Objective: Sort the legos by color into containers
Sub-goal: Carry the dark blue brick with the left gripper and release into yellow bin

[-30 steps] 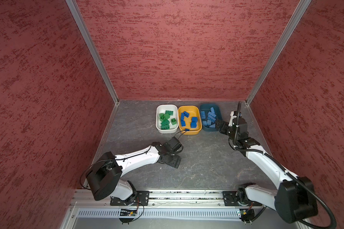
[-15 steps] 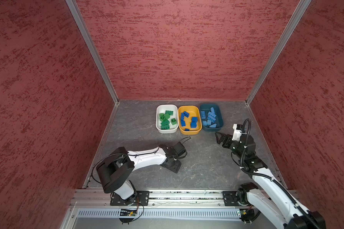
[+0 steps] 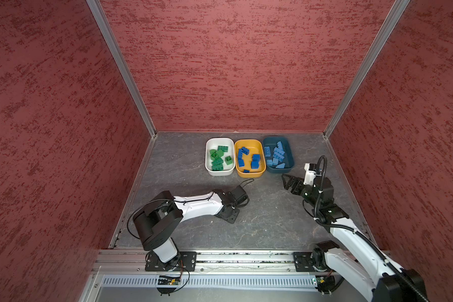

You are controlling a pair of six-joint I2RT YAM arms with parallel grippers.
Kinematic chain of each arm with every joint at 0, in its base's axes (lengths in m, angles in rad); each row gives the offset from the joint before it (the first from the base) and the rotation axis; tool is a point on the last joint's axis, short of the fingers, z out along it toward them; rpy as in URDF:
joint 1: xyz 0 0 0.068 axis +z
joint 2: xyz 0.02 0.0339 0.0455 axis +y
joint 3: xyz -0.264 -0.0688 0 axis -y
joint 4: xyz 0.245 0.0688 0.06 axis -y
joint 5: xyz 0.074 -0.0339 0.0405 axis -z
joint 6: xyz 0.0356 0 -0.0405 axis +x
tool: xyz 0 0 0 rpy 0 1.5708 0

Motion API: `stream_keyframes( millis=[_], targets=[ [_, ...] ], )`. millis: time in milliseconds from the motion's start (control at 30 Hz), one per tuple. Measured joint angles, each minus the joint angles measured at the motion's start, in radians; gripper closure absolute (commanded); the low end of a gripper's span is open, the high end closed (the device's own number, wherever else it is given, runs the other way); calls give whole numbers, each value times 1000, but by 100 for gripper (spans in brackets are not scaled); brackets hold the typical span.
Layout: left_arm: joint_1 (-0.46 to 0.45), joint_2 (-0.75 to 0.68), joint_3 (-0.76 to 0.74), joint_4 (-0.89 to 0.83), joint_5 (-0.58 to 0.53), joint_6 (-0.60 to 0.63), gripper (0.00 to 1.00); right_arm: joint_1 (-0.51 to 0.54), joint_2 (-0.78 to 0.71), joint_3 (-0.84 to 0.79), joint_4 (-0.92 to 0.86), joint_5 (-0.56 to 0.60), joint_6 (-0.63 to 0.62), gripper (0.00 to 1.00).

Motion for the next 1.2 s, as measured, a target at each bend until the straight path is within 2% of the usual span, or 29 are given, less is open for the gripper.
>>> stream_keyframes(
  millis=[267, 467, 667, 833, 1000, 1200],
  targets=[
    [9, -2, 13, -18, -8, 0, 66, 0, -25, -7, 23, 16, 25, 1],
    [40, -43, 109, -35, -5, 7, 66, 0, -56, -31, 57, 24, 31, 1],
    [115, -35, 220, 52, 40, 30, 66, 0, 12, -27, 56, 67, 34, 1],
    [181, 92, 392, 164, 57, 31, 66, 0, 147, 44, 53, 66, 48, 2],
    [229, 272, 610, 244, 13, 25, 66, 0, 260, 116, 94, 71, 87, 1],
    [289, 517, 890, 271, -25, 1, 61, 0, 318, 137, 157, 67, 129, 1]
  ],
)
